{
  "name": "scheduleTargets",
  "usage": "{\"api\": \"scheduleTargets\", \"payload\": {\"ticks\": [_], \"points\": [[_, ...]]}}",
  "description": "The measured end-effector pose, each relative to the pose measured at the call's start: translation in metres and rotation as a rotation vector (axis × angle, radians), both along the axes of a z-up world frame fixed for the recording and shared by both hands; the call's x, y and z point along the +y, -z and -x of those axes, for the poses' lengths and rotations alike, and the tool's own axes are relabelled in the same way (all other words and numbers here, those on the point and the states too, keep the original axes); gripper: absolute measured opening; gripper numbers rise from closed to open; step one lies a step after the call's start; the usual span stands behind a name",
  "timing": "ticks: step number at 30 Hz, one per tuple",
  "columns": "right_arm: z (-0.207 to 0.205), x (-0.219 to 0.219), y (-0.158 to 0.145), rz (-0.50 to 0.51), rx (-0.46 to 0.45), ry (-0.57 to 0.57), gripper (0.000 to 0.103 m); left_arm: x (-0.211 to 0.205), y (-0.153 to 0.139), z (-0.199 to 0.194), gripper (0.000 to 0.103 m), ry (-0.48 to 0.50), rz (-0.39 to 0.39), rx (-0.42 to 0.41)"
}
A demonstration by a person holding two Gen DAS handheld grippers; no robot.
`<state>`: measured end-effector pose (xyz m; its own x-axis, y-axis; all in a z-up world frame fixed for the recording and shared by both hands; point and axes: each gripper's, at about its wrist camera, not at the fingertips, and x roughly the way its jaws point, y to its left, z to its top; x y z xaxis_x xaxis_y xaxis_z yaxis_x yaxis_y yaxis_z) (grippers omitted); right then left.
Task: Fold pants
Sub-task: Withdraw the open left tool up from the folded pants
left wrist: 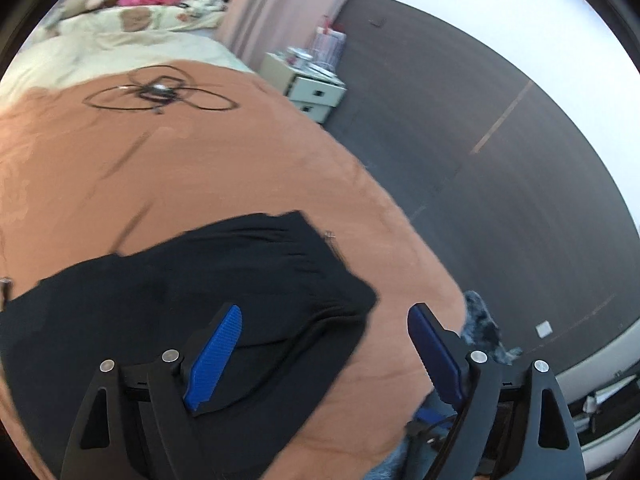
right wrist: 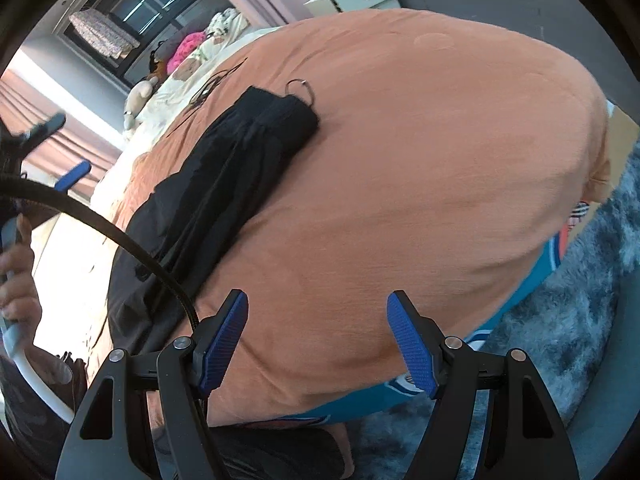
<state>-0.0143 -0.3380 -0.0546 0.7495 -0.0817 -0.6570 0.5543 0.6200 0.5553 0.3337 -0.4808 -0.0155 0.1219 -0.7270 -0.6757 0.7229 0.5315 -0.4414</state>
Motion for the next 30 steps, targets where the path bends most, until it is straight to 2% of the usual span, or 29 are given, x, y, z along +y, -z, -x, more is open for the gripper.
{"api": "scheduleTargets", "payload": {"ticks": [9, 15, 19, 22, 26, 30], "points": [[-0.028, -0.013, 0.002, -0.007, -0.057, -0.057, 0.071, 0.111, -0.005, -0.039, 0.087, -0.157, -0.064, -0.068], [-0.044, -0.024, 0.008, -0.010, -0.087, -0.090, 0.071, 0.175, -0.001, -0.059, 0.087, -0.254, -0.079, -0.065], [-0.051, -0.030, 0.014, -0.012, -0.097, -0.107, 0.071, 0.215, 0.013, -0.070, 0.086, -0.313, -0.103, -0.042], [-0.058, -0.036, 0.020, -0.018, -0.090, -0.112, 0.071, 0.243, 0.029, -0.076, 0.079, -0.358, -0.111, 0.003], [-0.068, -0.039, 0.024, -0.018, -0.075, -0.116, 0.071, 0.271, 0.058, -0.083, 0.059, -0.405, -0.146, 0.071], [-0.070, -0.039, 0.019, 0.011, -0.062, -0.086, 0.071, 0.293, 0.084, -0.083, 0.052, -0.441, -0.166, 0.132]]}}
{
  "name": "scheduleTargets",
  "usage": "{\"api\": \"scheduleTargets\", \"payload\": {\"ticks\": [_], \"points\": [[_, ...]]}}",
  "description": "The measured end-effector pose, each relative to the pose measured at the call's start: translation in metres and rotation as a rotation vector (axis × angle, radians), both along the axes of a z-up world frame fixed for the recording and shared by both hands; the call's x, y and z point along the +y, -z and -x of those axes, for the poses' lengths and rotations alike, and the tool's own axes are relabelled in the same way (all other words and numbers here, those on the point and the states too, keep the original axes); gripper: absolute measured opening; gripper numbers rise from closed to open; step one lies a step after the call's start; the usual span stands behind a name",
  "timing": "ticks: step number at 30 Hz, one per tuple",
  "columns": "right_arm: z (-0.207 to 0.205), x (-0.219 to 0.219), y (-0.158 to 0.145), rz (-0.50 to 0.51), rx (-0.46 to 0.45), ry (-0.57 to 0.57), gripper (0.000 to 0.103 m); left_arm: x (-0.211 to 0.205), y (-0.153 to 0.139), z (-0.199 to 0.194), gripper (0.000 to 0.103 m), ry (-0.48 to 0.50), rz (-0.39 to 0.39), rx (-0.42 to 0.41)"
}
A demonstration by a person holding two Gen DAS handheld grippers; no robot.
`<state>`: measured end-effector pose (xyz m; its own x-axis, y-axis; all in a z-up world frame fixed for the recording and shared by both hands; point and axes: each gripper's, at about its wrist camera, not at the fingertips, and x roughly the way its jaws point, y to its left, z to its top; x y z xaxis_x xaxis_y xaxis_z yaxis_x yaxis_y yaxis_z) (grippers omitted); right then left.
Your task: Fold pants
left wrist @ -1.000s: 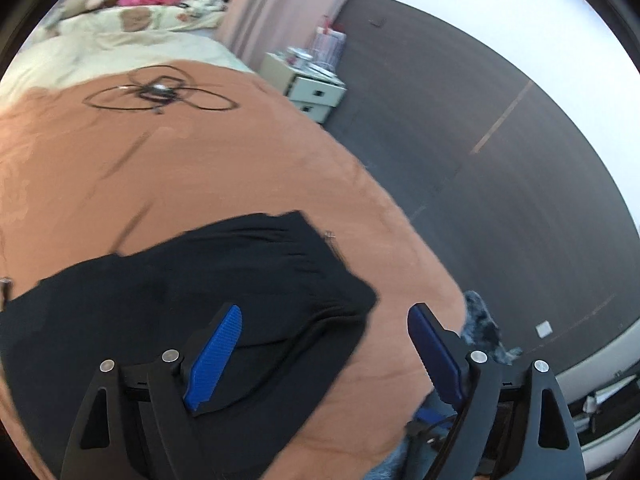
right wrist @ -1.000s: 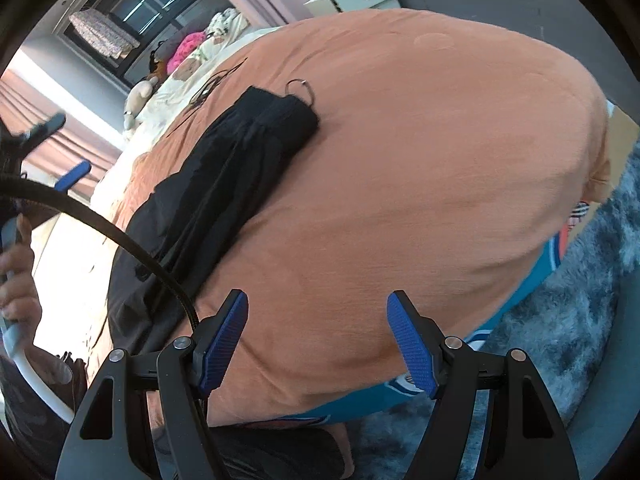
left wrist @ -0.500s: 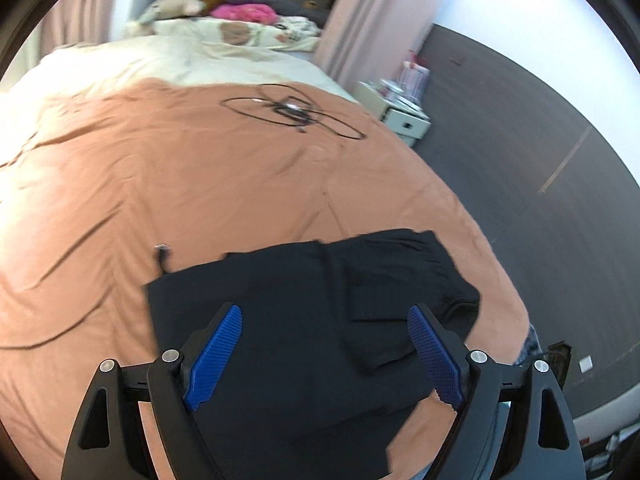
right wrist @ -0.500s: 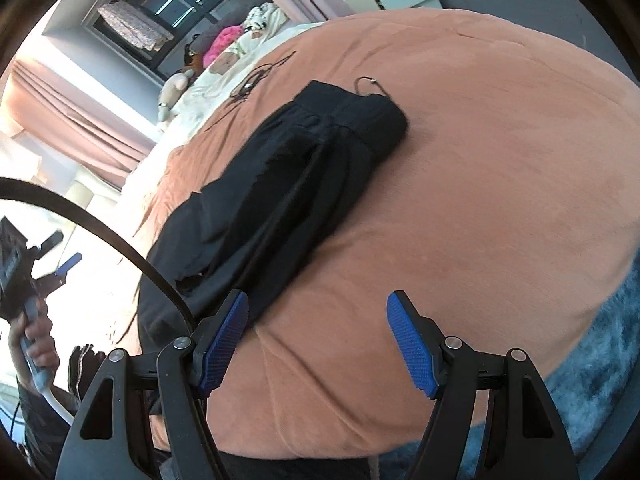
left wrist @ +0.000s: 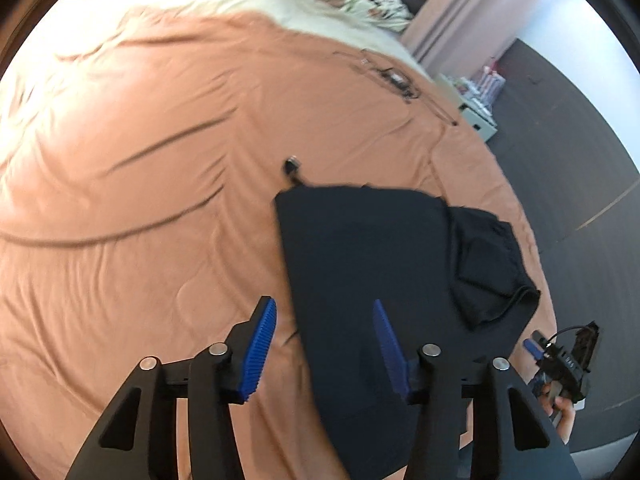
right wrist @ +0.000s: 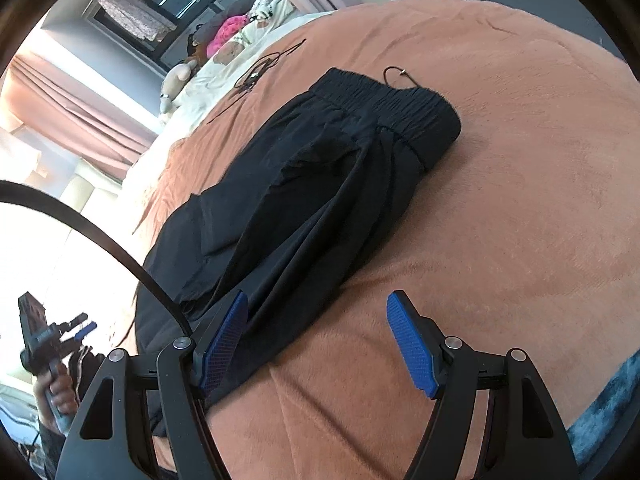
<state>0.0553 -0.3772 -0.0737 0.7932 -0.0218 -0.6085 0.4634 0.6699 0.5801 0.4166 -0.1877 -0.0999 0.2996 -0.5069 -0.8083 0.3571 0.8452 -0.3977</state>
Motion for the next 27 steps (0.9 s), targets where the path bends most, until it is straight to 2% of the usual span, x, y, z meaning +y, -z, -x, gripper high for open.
{"api": "scheduleTargets", "payload": {"ticks": [4, 6, 8, 11, 14, 18, 25, 27], "points": [[0.005, 0.002, -0.014, 0.077, -0.007, 0.017, 0.071, 0.018, 0.016, 0.008, 0.052, -0.016, -0.004, 0.032], [0.006, 0.002, -0.022, 0.128, 0.010, 0.002, 0.071, 0.026, 0.020, 0.015, 0.052, -0.021, -0.014, 0.033], [0.004, 0.002, -0.033, 0.192, 0.027, -0.021, 0.066, 0.034, 0.022, 0.022, 0.052, -0.025, -0.018, 0.031], [-0.004, 0.006, -0.048, 0.280, 0.055, -0.056, 0.066, 0.043, 0.025, 0.035, 0.052, -0.028, -0.032, 0.020], [-0.024, 0.020, -0.061, 0.369, 0.083, -0.119, 0.066, 0.051, 0.028, 0.050, 0.052, -0.030, -0.046, 0.012], [-0.061, 0.031, -0.075, 0.484, 0.119, -0.243, 0.066, 0.064, 0.030, 0.062, 0.052, -0.058, -0.024, 0.012], [-0.123, 0.044, -0.076, 0.572, 0.156, -0.450, 0.066, 0.084, 0.022, 0.073, 0.052, -0.093, -0.032, 0.015], [-0.141, 0.048, -0.072, 0.591, 0.173, -0.493, 0.066, 0.091, 0.014, 0.076, 0.052, -0.095, -0.059, -0.009]]}}
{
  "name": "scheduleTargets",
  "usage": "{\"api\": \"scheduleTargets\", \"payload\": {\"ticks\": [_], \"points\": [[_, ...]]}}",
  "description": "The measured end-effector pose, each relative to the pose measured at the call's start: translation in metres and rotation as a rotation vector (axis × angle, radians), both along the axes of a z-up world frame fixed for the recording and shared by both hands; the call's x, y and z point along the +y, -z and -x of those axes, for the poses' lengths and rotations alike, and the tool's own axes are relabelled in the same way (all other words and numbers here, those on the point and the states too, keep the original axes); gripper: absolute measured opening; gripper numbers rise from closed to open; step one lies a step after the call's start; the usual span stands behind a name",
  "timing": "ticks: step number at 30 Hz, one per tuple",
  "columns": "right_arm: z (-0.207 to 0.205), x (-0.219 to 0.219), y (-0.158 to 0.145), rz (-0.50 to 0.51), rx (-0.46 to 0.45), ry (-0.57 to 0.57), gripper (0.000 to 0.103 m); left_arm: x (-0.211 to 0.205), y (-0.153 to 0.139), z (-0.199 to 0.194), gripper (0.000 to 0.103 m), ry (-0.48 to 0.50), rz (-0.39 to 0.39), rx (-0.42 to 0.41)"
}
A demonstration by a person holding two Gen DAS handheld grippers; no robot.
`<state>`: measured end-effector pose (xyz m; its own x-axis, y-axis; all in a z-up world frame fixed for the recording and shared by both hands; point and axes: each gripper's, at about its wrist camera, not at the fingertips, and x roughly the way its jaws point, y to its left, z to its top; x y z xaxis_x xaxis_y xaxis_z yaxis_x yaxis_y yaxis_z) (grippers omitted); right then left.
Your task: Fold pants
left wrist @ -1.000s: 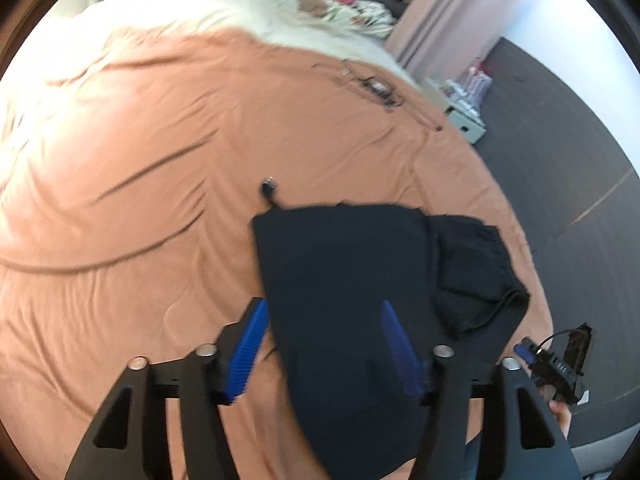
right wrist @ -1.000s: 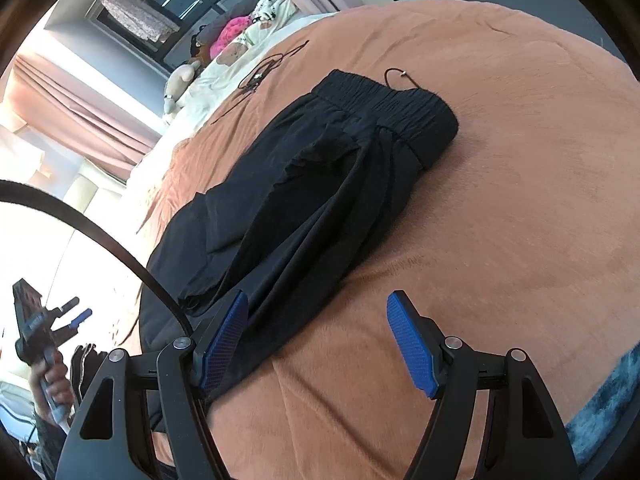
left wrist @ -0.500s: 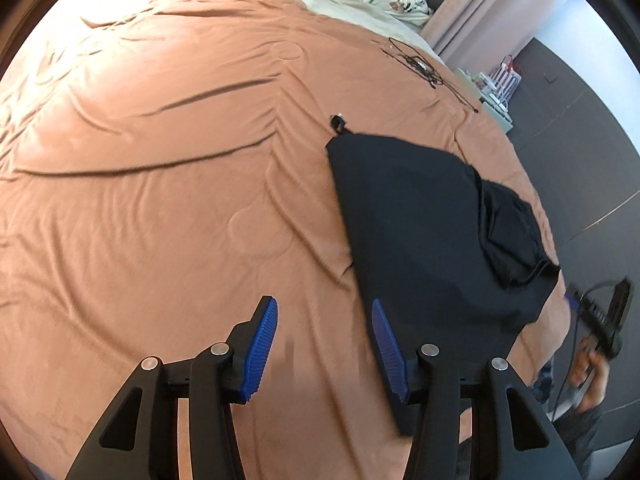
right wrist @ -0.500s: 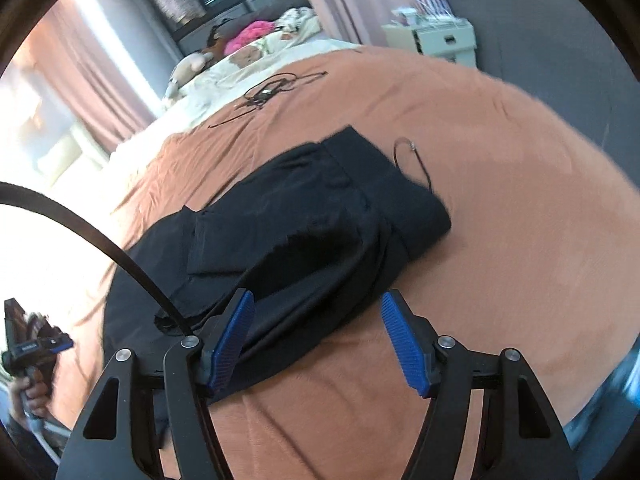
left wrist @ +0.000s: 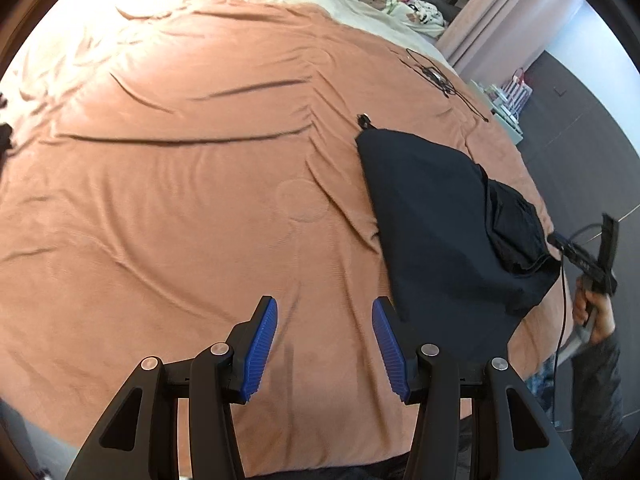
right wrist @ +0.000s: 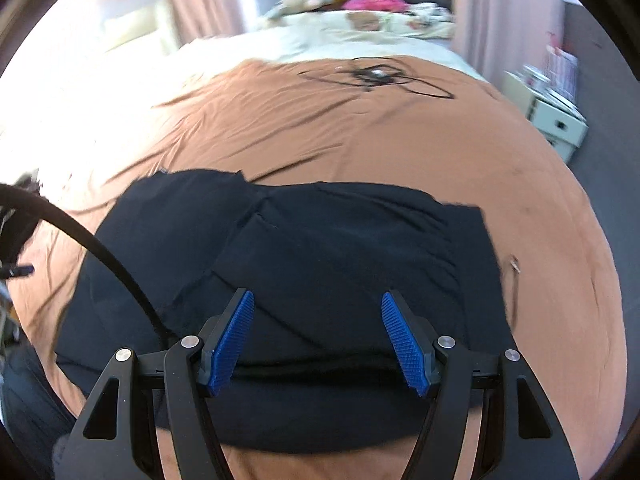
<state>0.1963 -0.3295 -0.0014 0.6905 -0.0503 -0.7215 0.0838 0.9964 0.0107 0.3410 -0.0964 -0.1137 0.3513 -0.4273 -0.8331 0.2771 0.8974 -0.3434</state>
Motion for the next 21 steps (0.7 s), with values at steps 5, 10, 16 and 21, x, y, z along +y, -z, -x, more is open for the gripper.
{"api": "scheduleTargets", "payload": {"ticks": [5, 10, 16, 21], "points": [[-0.041, -0.001, 0.013, 0.049, 0.083, -0.080, 0.064, 0.019, -0.016, 0.007, 0.053, -0.007, -0.042, -0.030], [-0.067, -0.002, 0.019, 0.077, 0.135, -0.107, 0.048, 0.030, -0.017, 0.010, 0.054, -0.024, -0.052, -0.044], [-0.081, -0.001, 0.025, 0.074, 0.174, -0.163, 0.011, 0.016, -0.003, 0.015, 0.054, -0.015, -0.021, -0.046], [-0.073, -0.012, 0.008, 0.095, 0.091, -0.124, 0.001, -0.005, 0.005, 0.014, 0.054, 0.002, 0.001, -0.043]]}}
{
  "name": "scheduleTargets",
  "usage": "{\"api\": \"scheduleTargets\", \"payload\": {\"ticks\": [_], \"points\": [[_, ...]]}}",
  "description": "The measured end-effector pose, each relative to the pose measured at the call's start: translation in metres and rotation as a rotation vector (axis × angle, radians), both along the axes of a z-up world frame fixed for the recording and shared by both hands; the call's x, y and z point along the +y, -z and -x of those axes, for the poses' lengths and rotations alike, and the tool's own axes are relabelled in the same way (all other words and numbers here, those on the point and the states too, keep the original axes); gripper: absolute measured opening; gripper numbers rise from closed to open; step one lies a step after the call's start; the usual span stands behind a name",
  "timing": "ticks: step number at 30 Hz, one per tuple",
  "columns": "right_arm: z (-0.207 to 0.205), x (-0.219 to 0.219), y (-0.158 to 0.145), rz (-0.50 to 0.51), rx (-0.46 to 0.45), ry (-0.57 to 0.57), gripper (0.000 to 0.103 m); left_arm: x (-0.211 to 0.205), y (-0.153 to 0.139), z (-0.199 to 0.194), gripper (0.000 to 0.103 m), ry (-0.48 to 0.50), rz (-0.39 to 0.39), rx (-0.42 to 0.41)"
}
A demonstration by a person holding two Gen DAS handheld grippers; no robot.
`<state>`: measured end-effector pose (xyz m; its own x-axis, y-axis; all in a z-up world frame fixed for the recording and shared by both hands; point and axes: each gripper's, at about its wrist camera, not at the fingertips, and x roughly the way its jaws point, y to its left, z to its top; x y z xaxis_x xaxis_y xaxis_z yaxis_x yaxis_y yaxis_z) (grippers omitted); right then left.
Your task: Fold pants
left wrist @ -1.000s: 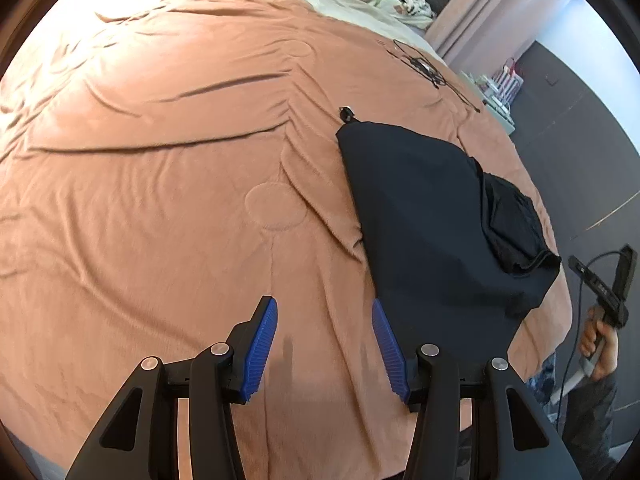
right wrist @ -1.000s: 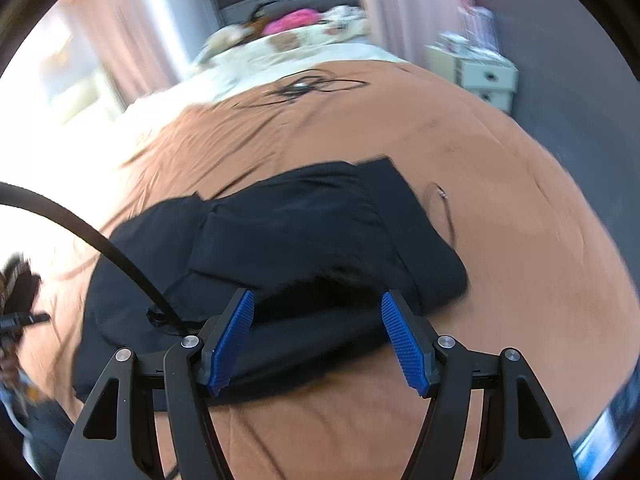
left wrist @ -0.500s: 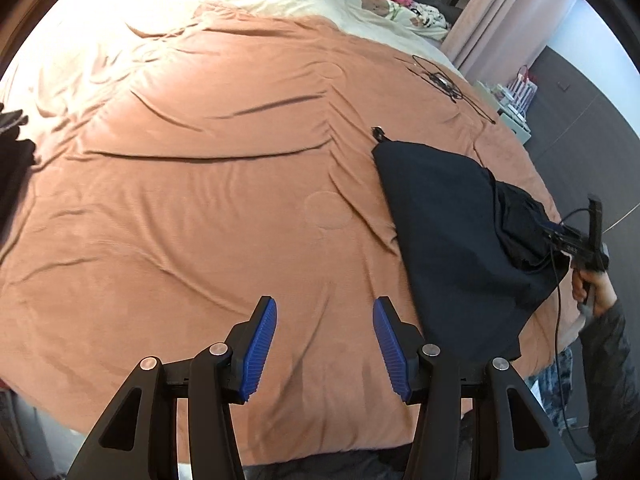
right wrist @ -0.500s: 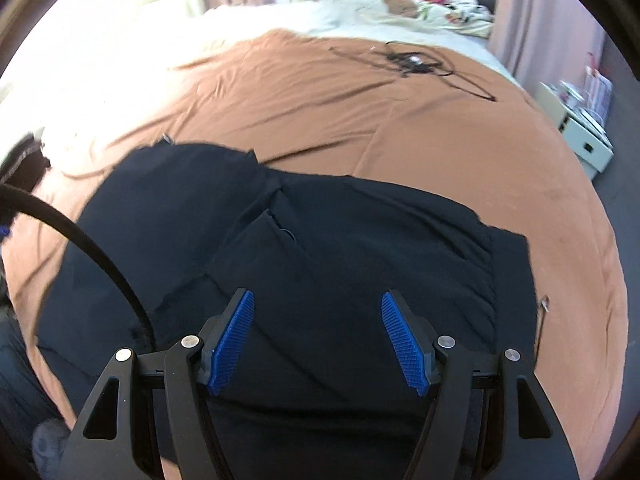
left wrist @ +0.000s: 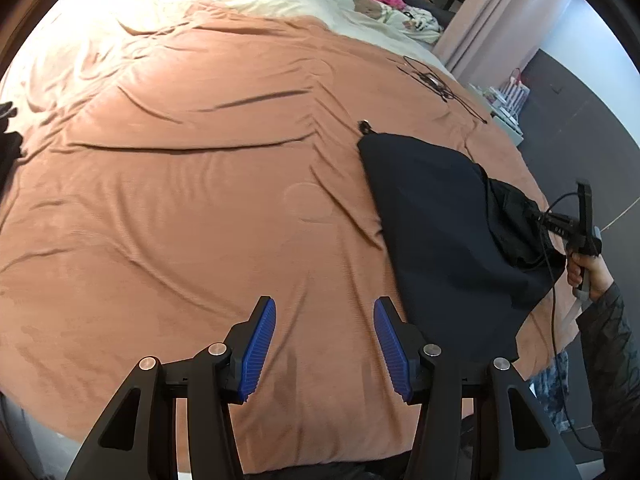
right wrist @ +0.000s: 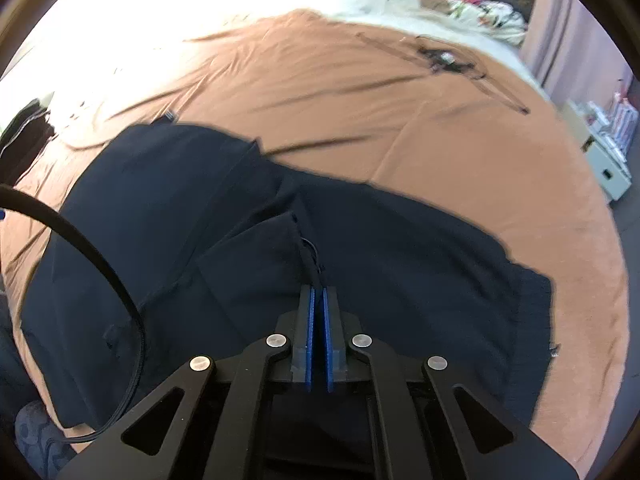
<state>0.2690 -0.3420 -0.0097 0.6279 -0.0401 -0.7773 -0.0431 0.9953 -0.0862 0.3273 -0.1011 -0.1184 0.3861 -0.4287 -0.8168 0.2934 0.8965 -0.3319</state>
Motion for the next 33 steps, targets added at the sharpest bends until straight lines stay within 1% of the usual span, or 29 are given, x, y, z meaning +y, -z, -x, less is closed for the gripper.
{"api": "scheduleTargets", "payload": {"ticks": [3, 5, 12, 15, 18, 21, 22, 24, 25, 26, 27, 28, 29, 31, 33], "points": [[0.003, -0.017, -0.009, 0.001, -0.045, 0.074, 0.001, -0.011, 0.005, -0.004, 0.054, 0.004, 0.014, 0.013], [0.005, -0.025, -0.010, 0.007, -0.056, 0.117, 0.001, -0.017, 0.007, -0.005, 0.054, 0.007, 0.014, 0.010], [-0.002, -0.063, -0.009, 0.030, -0.060, 0.299, 0.000, -0.022, 0.016, -0.007, 0.054, 0.001, 0.011, 0.019], [-0.009, -0.068, -0.010, 0.034, -0.057, 0.333, 0.000, -0.020, 0.019, -0.009, 0.054, -0.018, 0.015, 0.027], [-0.017, -0.065, -0.014, 0.078, -0.060, 0.362, 0.000, -0.017, 0.021, -0.008, 0.054, -0.027, 0.018, 0.026], [-0.026, -0.063, -0.016, 0.102, -0.084, 0.397, 0.000, -0.015, 0.024, -0.007, 0.054, -0.033, 0.019, 0.031], [-0.027, -0.062, -0.013, 0.090, -0.076, 0.392, 0.000, -0.015, 0.026, -0.007, 0.054, -0.035, 0.021, 0.036], [-0.031, -0.063, -0.007, 0.047, -0.028, 0.384, 0.002, -0.014, 0.027, -0.006, 0.054, -0.036, 0.024, 0.037], [-0.029, -0.061, -0.005, 0.035, -0.018, 0.384, 0.006, -0.013, 0.027, -0.006, 0.054, -0.036, 0.025, 0.037], [-0.027, -0.060, -0.004, 0.030, -0.016, 0.386, 0.015, -0.013, 0.027, -0.006, 0.054, -0.036, 0.026, 0.036], [-0.024, -0.060, -0.004, 0.023, -0.013, 0.391, 0.022, -0.013, 0.028, -0.005, 0.054, -0.037, 0.027, 0.037], [-0.020, -0.061, -0.003, 0.014, -0.014, 0.392, 0.037, -0.013, 0.028, -0.005, 0.054, -0.037, 0.029, 0.038], [-0.018, -0.065, -0.004, 0.009, -0.015, 0.394, 0.047, -0.013, 0.029, -0.005, 0.054, -0.038, 0.031, 0.040], [-0.008, -0.067, -0.003, -0.009, -0.015, 0.402, 0.050, -0.014, 0.030, -0.003, 0.054, -0.034, 0.035, 0.043], [0.002, -0.071, -0.001, -0.066, -0.005, 0.387, 0.050, -0.015, 0.030, -0.002, 0.054, -0.029, 0.035, 0.043]]}}
